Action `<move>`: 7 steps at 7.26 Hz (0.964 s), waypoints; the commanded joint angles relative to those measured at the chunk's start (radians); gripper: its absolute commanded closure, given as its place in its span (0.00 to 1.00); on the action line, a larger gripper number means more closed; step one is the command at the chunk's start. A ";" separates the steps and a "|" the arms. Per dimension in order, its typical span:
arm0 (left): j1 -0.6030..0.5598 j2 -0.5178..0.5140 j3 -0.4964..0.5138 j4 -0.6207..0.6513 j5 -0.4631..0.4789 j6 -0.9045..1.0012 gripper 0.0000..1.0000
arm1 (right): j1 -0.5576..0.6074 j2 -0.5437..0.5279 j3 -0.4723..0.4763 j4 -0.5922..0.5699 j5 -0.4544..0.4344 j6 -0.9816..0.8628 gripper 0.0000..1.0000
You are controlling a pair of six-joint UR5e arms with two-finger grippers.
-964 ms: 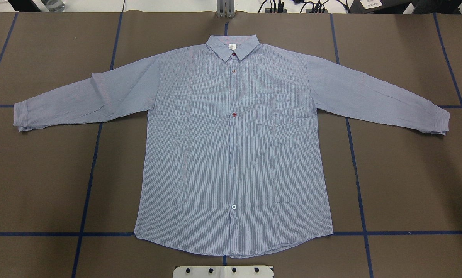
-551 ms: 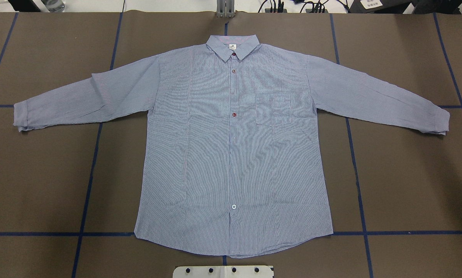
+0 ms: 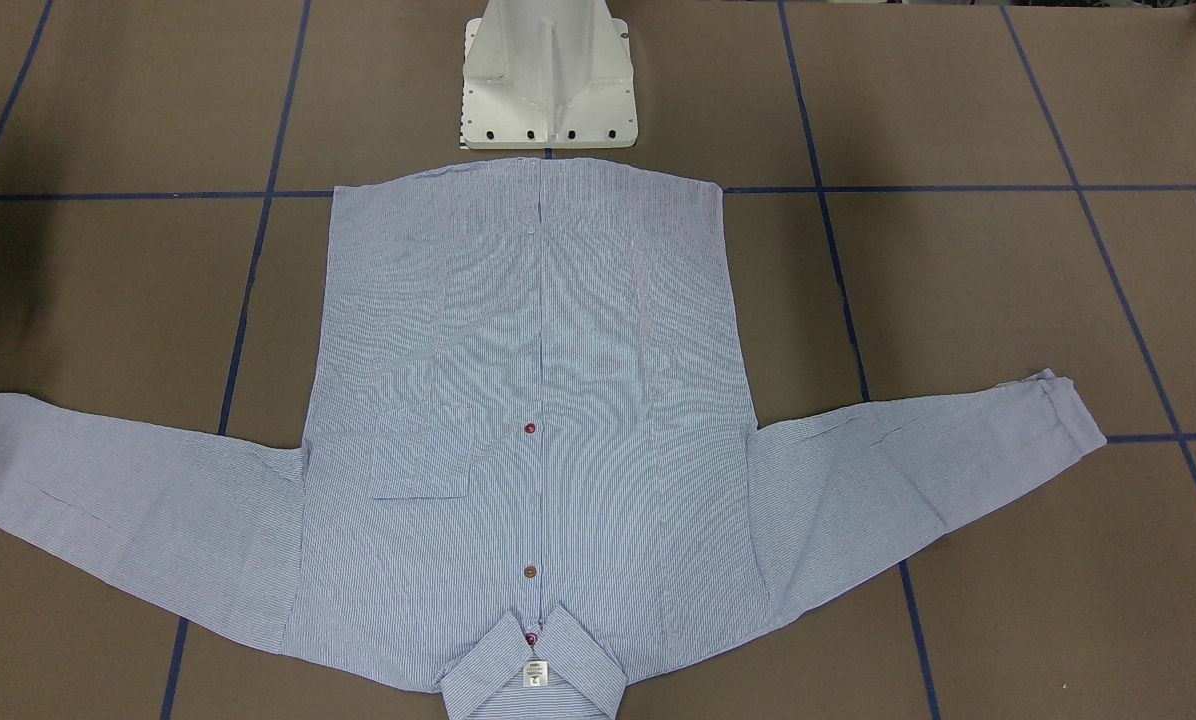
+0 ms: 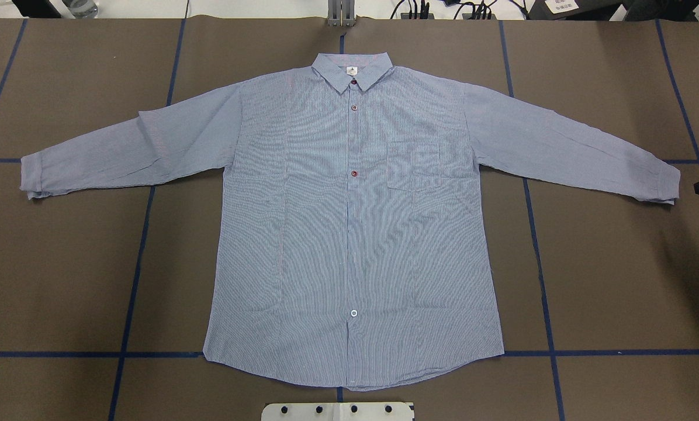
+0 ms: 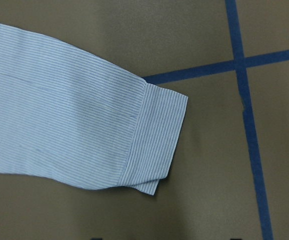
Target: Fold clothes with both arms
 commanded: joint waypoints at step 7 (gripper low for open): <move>0.000 -0.004 0.000 -0.001 0.009 -0.002 0.01 | -0.090 0.105 -0.209 0.221 -0.062 0.447 0.11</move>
